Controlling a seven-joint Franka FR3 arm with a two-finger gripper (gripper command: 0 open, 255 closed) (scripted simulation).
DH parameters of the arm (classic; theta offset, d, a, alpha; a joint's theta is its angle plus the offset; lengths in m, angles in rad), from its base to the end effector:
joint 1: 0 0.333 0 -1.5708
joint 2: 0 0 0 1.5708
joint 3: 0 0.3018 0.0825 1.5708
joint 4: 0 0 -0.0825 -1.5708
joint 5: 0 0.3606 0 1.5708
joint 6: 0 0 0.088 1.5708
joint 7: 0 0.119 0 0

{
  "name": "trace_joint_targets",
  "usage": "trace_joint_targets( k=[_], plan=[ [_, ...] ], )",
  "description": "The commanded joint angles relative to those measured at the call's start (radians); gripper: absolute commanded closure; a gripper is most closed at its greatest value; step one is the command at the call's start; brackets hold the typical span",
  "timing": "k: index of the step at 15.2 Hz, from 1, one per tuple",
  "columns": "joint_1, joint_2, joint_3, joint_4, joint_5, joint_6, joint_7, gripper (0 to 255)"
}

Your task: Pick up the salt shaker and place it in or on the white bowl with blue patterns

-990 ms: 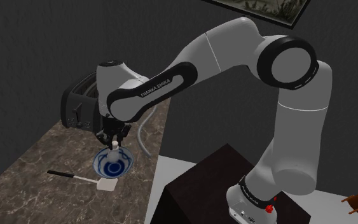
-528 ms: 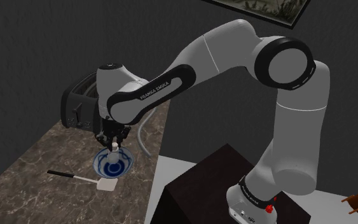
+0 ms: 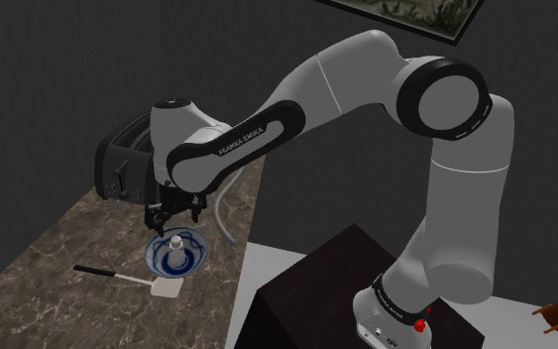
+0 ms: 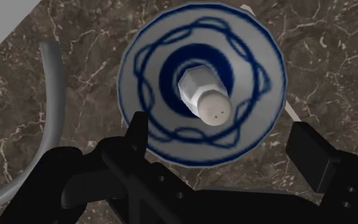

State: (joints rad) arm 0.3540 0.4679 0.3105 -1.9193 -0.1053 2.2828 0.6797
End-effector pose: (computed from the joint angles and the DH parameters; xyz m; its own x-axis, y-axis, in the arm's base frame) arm 0.4736 0.3586 0.2434 0.9945 0.0310 -0.1004 0.0310 -0.9995 -0.0015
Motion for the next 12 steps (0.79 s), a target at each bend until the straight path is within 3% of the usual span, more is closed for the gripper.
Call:
trace_joint_targets(
  k=[1,4,12],
  plan=[
    [-0.004,-0.02,0.004,0.008,0.007,-0.027,-0.005,0],
    [-0.013,-0.069,0.014,0.039,0.026,-0.106,-0.017,0],
    [-0.013,-0.069,0.014,0.039,0.026,-0.106,-0.017,0]
  ],
)
